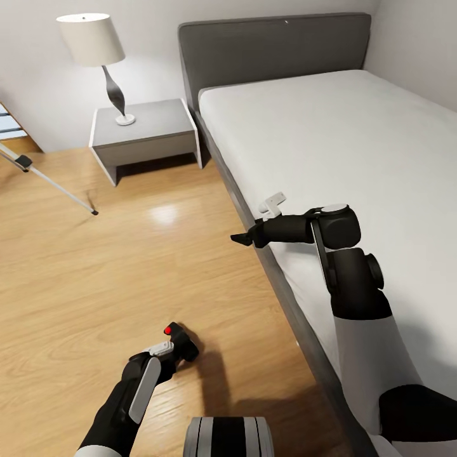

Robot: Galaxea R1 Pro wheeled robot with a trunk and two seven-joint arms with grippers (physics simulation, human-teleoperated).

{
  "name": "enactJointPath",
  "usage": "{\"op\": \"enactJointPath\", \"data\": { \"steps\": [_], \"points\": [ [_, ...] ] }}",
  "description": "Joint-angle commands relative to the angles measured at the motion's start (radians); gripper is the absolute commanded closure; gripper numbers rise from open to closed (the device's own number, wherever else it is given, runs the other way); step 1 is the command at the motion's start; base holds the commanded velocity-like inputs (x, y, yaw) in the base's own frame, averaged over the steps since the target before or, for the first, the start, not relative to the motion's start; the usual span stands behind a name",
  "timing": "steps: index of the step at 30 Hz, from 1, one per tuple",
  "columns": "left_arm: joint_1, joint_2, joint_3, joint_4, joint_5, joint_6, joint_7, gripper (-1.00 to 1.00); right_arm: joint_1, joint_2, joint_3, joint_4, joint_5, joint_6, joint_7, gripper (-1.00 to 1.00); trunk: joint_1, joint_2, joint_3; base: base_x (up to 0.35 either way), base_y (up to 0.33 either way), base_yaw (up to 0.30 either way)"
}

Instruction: Attach the digital camera to the camera tripod in the bedroom.

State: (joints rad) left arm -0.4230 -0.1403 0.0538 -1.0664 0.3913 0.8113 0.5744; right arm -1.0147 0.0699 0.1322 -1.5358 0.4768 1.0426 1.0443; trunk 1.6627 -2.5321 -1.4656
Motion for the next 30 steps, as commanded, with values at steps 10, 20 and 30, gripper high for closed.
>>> {"op": "enactJointPath", "data": {
  "steps": [10, 20, 30],
  "points": [
    [0.0, -0.001, 0.001, -0.001, 0.011, 0.002, 0.008, -1.0, -0.001, 0.0, 0.0, 0.0, 0.011, 0.005, 0.01, -1.0, 0.0, 0.0, -0.001, 0.0, 0.0, 0.0],
    [0.0, -0.001, 0.001, -0.003, 0.011, 0.002, 0.008, -1.0, -0.001, -0.008, 0.001, -0.004, 0.011, 0.005, 0.01, -1.0, 0.0, 0.0, -0.001, 0.0, 0.0, 0.0],
    [0.0, 0.0, -0.04, -0.002, 0.011, 0.002, 0.007, -1.0, -0.001, -0.005, 0.006, -0.009, 0.015, 0.005, -0.073, -1.0, 0.0, 0.0, -0.001, 0.0, 0.0, 0.0]
  ]
}}
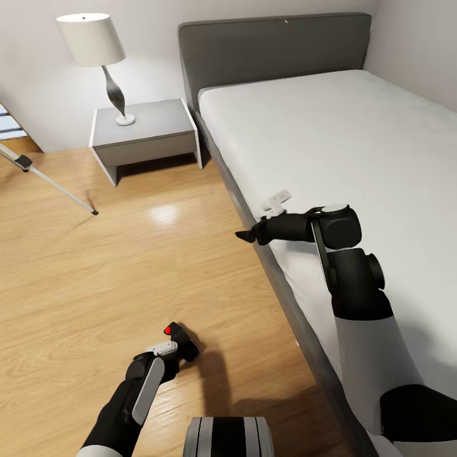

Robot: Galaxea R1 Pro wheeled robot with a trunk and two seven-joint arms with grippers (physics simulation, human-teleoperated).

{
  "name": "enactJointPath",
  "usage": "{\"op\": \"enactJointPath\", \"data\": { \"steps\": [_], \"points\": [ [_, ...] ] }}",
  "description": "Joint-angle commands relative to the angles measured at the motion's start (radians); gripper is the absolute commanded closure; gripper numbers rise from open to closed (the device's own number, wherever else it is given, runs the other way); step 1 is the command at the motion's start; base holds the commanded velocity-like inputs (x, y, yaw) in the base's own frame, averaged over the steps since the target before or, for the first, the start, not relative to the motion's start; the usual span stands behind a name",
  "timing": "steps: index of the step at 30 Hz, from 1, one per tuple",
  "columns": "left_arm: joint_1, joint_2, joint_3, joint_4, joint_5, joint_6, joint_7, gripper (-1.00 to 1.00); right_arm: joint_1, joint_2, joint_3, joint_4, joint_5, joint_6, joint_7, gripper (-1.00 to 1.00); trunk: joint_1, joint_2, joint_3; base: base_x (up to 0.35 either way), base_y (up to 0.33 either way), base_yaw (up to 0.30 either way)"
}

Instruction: Attach the digital camera to the camera tripod in the bedroom.

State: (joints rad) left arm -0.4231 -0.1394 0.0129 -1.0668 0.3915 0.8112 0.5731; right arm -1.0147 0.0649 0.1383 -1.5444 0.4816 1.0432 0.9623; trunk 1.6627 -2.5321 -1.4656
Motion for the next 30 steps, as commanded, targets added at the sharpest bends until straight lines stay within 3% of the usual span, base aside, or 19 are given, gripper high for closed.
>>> {"op": "enactJointPath", "data": {
  "steps": [1, 5, 10, 12, 15, 17, 18, 22, 30],
  "points": [
    [0.0, 0.0, -0.007, -0.001, 0.01, 0.002, 0.008, -1.0, -0.001, -0.001, 0.002, 0.0, 0.011, 0.004, -0.008, -1.0, 0.0, 0.0, -0.001, 0.0, 0.0, 0.0],
    [0.0, 0.0, -0.014, -0.001, 0.01, 0.002, 0.008, -1.0, -0.001, -0.001, -0.001, 0.01, 0.01, 0.004, -0.03, -1.0, 0.0, 0.0, -0.001, 0.0, 0.0, 0.0],
    [0.0, 0.0, -0.016, 0.0, 0.01, 0.002, 0.008, -1.0, -0.02, 0.008, -0.007, 0.032, 0.047, 0.004, -0.112, -1.0, 0.0, 0.0, -0.001, 0.0, 0.0, 0.0],
    [0.0, 0.0, -0.017, 0.0, 0.01, 0.002, 0.008, -1.0, -0.079, 0.034, -0.008, 0.092, 0.07, 0.004, -0.167, -1.0, 0.0, 0.0, -0.001, 0.0, 0.0, 0.0],
    [0.0, 0.0, -0.016, 0.001, 0.01, 0.002, 0.008, -1.0, -0.146, 0.062, -0.011, 0.166, 0.078, 0.004, -0.195, -1.0, 0.0, 0.0, -0.001, 0.0, 0.0, 0.0],
    [0.0, 0.0, -0.017, 0.001, 0.011, 0.002, 0.008, -1.0, -0.218, 0.084, -0.013, 0.25, 0.082, 0.004, -0.211, -1.0, 0.0, 0.0, -0.001, 0.0, 0.0, 0.0],
    [0.0, 0.0, -0.017, 0.001, 0.011, 0.002, 0.008, -1.0, -0.286, 0.098, -0.014, 0.324, 0.084, 0.004, -0.219, -1.0, 0.0, 0.0, -0.001, 0.0, 0.0, 0.0],
    [0.0, -0.001, -0.017, 0.001, 0.011, 0.001, 0.007, -1.0, -0.37, 0.11, -0.016, 0.395, 0.085, 0.004, -0.225, -1.0, 0.0, 0.0, -0.001, 0.0, 0.0, 0.0],
    [0.0, -0.002, -0.017, 0.001, 0.011, 0.0, 0.006, -1.0, -0.413, 0.11, -0.01, 0.431, 0.087, 0.004, -0.225, -1.0, 0.0, 0.0, -0.001, 0.0, 0.0, 0.0]
  ]
}}
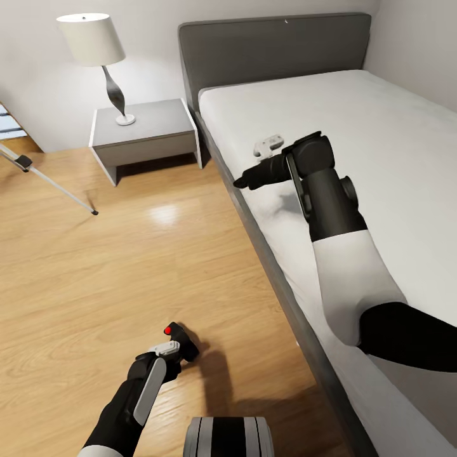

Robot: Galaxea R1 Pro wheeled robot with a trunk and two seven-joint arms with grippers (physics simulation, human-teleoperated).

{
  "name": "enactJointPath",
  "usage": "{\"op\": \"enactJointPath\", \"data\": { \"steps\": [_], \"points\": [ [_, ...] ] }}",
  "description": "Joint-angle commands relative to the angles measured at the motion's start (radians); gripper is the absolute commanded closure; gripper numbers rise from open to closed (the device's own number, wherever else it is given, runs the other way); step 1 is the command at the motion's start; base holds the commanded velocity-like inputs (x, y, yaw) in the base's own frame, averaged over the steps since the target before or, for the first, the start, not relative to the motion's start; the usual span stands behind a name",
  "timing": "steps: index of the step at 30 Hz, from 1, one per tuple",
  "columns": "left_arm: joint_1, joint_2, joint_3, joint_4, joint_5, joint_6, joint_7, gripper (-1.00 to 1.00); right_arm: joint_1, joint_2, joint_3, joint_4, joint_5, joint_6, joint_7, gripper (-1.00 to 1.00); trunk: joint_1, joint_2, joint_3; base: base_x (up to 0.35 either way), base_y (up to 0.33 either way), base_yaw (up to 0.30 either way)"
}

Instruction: Attach the digital camera to the camera tripod in the bedroom.

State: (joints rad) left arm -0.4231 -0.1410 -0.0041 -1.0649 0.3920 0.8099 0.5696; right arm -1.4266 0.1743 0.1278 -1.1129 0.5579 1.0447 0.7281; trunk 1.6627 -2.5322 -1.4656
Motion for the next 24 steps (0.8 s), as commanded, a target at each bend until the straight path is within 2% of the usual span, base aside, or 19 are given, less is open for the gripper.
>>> {"op": "enactJointPath", "data": {
  "steps": [1, 4, 6, 11, 20, 24],
  "points": [
    [0.0, 0.0, 0.0, -0.001, 0.01, 0.002, 0.009, -1.0, -0.002, 0.0, 0.001, 0.004, 0.01, 0.003, 0.01, -1.0, 0.0, 0.0, -0.001, 0.0, 0.0, 0.0],
    [0.0, 0.0, -0.001, -0.001, 0.01, 0.002, 0.009, -1.0, -0.003, 0.0, 0.001, 0.021, 0.009, 0.003, 0.011, -1.0, 0.0, 0.0, -0.001, 0.0, 0.0, 0.0],
    [0.0, 0.0, -0.001, -0.001, 0.01, 0.002, 0.009, -1.0, -0.004, 0.0, 0.002, 0.089, 0.009, 0.003, 0.012, -1.0, 0.0, 0.0, -0.001, 0.0, 0.0, 0.0],
    [0.0, -0.001, -0.002, -0.001, 0.01, 0.002, 0.009, -1.0, -0.005, 0.0, 0.002, 0.153, 0.008, 0.003, 0.016, -1.0, 0.0, 0.0, -0.001, 0.0, 0.0, 0.0],
    [0.0, -0.003, -0.002, -0.001, 0.011, 0.002, 0.009, -1.0, -0.005, 0.0, 0.002, 0.166, 0.008, 0.003, 0.017, -1.0, 0.0, 0.0, -0.001, 0.0, 0.0, -0.002],
    [0.0, -0.003, -0.002, -0.002, 0.01, 0.002, 0.009, -1.0, -0.005, 0.0, 0.002, 0.168, 0.015, 0.003, 0.014, -1.0, 0.0, 0.0, 0.001, 0.0, 0.0, -0.14]
  ]
}}
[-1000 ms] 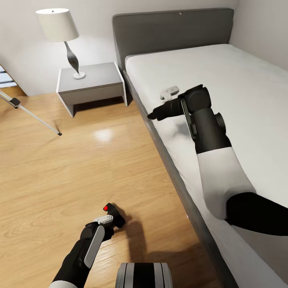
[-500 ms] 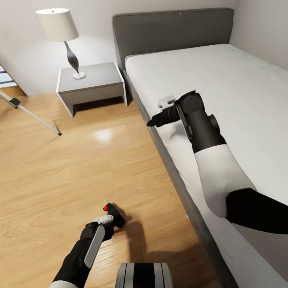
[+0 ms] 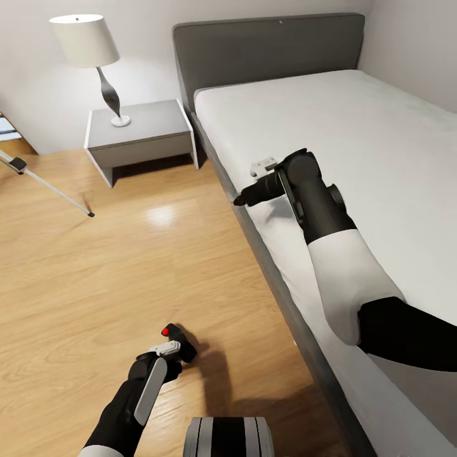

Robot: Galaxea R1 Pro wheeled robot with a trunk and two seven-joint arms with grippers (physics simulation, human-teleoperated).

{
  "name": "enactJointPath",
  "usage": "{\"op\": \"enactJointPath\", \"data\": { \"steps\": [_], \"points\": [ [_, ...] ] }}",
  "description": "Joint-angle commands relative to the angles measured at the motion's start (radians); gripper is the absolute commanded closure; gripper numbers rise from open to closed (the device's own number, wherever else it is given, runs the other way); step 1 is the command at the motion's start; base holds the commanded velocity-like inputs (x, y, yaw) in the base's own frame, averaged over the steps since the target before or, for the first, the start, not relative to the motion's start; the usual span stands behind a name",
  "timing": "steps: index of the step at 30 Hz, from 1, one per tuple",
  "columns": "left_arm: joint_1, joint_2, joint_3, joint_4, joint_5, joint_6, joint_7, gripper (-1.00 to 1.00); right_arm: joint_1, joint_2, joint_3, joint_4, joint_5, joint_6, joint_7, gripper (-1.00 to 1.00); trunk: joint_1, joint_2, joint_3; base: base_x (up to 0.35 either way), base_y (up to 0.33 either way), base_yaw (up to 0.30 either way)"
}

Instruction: Attach the digital camera to the camera tripod in the bedroom.

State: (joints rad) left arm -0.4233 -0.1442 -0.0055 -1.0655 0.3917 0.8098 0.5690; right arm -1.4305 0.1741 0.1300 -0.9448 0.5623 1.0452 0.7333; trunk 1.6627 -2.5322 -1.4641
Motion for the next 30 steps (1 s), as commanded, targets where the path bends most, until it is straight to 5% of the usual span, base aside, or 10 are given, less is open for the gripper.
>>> {"op": "enactJointPath", "data": {
  "steps": [1, 30],
  "points": [
    [0.0, 0.0, -0.001, -0.002, 0.01, 0.002, 0.009, -1.0, -0.001, 0.0, 0.0, 0.0, 0.012, 0.002, 0.009, -1.0, 0.0, 0.0, 0.0, 0.0, 0.0, -0.203],
    [0.0, 0.0, -0.001, -0.001, 0.012, -0.038, 0.009, -1.0, -0.001, 0.0, 0.002, -0.008, 0.011, 0.002, 0.006, -1.0, 0.0, 0.0, 0.001, 0.0, 0.0, -0.117]
  ]
}}
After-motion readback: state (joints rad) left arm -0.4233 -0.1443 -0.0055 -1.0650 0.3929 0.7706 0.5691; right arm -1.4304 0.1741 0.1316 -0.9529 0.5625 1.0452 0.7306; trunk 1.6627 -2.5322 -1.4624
